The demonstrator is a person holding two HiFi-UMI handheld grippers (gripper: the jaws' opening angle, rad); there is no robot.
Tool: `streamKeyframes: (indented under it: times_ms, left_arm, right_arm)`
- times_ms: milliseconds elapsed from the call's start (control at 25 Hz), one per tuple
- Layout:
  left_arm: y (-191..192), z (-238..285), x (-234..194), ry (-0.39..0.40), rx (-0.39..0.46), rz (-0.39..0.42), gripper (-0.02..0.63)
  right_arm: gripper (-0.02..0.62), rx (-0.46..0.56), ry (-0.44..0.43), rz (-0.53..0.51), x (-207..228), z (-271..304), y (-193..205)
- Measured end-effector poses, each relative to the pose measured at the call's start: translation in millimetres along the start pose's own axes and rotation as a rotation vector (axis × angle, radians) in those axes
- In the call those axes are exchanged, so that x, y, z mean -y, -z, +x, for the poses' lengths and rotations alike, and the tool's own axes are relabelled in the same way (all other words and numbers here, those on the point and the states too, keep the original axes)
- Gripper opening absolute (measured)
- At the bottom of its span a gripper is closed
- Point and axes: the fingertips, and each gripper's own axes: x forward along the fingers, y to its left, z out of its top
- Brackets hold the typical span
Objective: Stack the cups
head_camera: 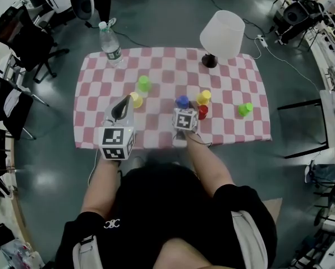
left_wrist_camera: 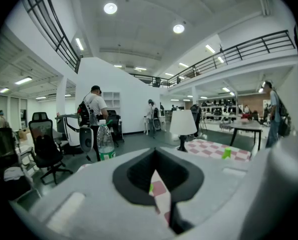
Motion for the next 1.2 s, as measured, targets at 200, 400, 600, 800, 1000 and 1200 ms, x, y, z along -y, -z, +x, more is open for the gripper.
streamKeyframes:
  times_ms: [200, 400, 600, 800, 1000, 1200]
  left_arm:
    - [3.1, -6.0, -8.3, -0.022, -0.002, -0.013, -0.002]
    - [2.7, -10.1, -14.8, -0.038, 0.010, -0.025, -0.002]
    - [2.4, -17.6, -21.6, -0.061, 0.021, -0.039, -0.002]
    - [9.2, -25.4, -16.5, -0.063, 0.015, -0.052, -0.002]
    - [17.2, -32.6, -5.0, -0.055, 0.000, -0.060, -0.002]
    - [27.7, -40.0, 7.3, -0.041, -0.022, -0.065, -0.002]
  right_arm:
    - [0.215, 0.021, -0.008, -0.045, -8.1, -0.8, -7.4]
    - [0.214, 0.061, -0.055, -0.073, -22.5, -18.1, -20.3]
    - [0.213, 0.103, -0.115, -0.093, -33.6, -40.8, -31.8]
    - [0.213, 0.129, -0.156, -0.125, -45.7, -64.2, -34.8]
    - [0.213, 0.113, -0.180, -0.135, -54.3, -77.2, -20.9]
    - [0.213, 0.076, -0.204, -0.154, -64.0, -86.2, 2.7]
